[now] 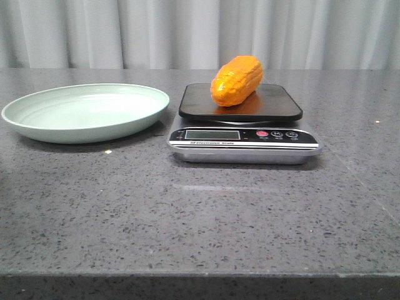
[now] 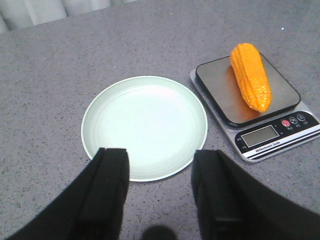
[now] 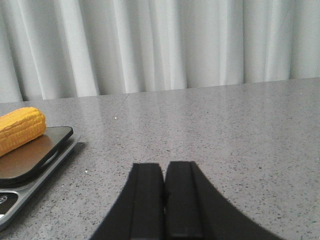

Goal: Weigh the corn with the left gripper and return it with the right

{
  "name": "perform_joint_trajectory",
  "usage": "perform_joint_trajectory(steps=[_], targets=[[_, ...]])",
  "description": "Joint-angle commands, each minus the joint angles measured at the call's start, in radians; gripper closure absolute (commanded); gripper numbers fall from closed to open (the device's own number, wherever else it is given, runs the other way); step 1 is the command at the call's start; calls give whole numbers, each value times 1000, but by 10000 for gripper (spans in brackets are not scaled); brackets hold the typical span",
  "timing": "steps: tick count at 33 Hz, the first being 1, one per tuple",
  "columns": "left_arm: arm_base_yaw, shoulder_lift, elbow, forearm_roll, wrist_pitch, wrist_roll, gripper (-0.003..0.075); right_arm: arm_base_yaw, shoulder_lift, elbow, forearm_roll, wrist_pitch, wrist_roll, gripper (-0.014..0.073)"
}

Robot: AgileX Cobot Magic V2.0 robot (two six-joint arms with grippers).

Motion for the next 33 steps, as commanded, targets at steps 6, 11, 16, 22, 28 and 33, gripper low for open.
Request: perform_joint_trajectory(steps=[6, 11, 16, 22, 28, 33], targets=[[-6, -279, 244, 4, -150, -1, 412, -6, -17, -9, 0, -81, -4, 445], [-6, -432, 381, -44, -227, -1, 606, -6, -16, -9, 0, -81, -4, 445], [-6, -574, 473, -70, -280, -1, 587, -6, -16, -9, 0, -81, -4, 445], [-6, -664, 540, -67, -287, 1, 587, -6, -16, -9, 0, -81, -4, 445], [-6, -670, 581, -71, -304, 1, 587, -3, -16, -9, 0, -82, -4, 445], [-6, -670, 581, -72, -342, 1, 587, -3, -16, -9, 0, -86, -5, 445]])
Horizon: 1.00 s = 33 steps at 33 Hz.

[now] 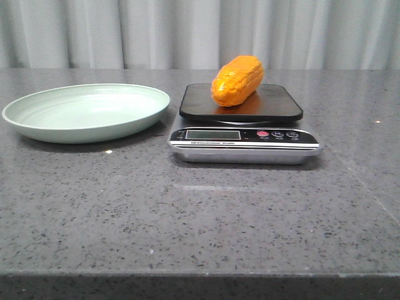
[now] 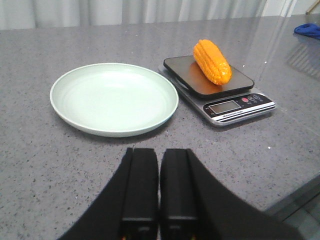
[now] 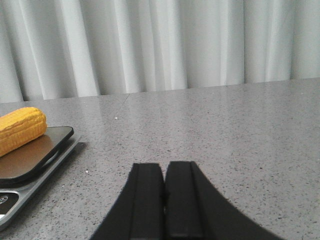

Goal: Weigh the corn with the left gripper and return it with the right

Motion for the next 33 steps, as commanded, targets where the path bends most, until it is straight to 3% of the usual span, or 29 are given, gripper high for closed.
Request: perform_joint_trajectory(steps=[1, 5, 10, 20, 33], targets=[[-6, 12, -24, 7, -97, 1, 587, -4, -16, -9, -17, -87, -9, 445], [-6, 12, -24, 0, -97, 1, 587, -3, -16, -20, -46, -83, -2, 445], [-6, 12, -24, 0, -99, 1, 587, -3, 4, -145, -46, -6, 2, 445], [-6, 12, -24, 0, -99, 1, 587, -3, 268, -425, -34, 254, 2, 445], [-6, 12, -24, 0, -99, 1, 587, -3, 370, -428, -29, 179, 2, 440]])
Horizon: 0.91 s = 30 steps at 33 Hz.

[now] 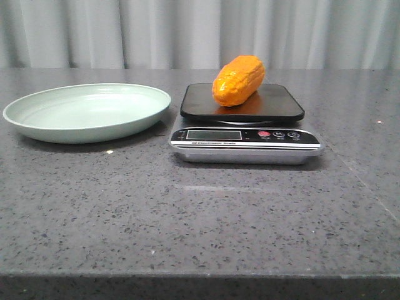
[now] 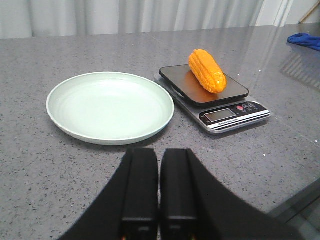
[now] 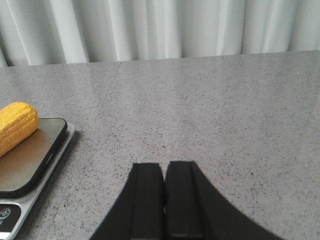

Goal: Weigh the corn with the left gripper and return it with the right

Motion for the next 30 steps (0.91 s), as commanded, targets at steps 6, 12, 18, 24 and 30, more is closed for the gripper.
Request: perform_joint_trajectory(steps=[6, 12, 18, 24, 30], targets=[[-6, 12, -24, 4, -80, 1, 587, -3, 88, -108, 0, 14, 2, 299], [-6, 12, -24, 4, -82, 1, 587, -3, 199, -218, 0, 155, 1, -19], [-6, 12, -24, 4, -96, 1, 587, 28, 307, -329, 44, 192, 1, -8], [-6, 12, -24, 4, -96, 1, 587, 173, 437, -484, 63, 240, 1, -8], [-6, 12, -24, 4, -96, 1, 587, 396, 631, -703, 57, 311, 1, -8]])
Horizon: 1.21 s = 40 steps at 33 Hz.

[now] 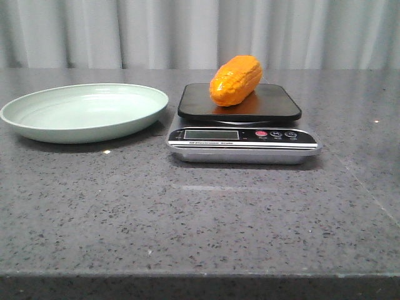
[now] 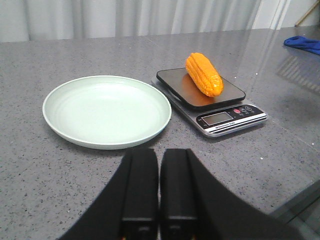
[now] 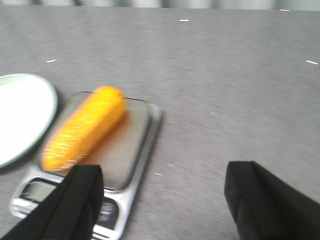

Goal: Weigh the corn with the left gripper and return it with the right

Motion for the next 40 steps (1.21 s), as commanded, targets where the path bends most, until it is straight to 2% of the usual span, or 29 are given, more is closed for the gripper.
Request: perform_joint_trajectory(steps=[1, 7, 12, 17, 21, 25, 30, 40], targets=[[-6, 12, -24, 5, -84, 1, 587, 96, 96, -139, -2, -25, -1, -8], [-6, 12, -24, 5, -84, 1, 587, 224, 325, -355, -15, 79, 64, -8], [-6, 12, -24, 5, -84, 1, 587, 264, 502, -544, -87, 236, 226, -8], [-6, 10, -24, 5, -84, 1, 587, 268, 648, -700, -151, 397, 465, -8], [-6, 0, -24, 3, -84, 1, 587, 268, 718, -762, -153, 458, 555, -8], [-6, -2, -24, 3, -84, 1, 587, 268, 775, -810, -177, 508, 612, -8], [-8, -2, -24, -6, -84, 1, 587, 268, 835, -838, -236, 601, 619, -8], [-8, -2, -24, -6, -84, 1, 587, 265, 911, -841, -234, 560, 629, -6]])
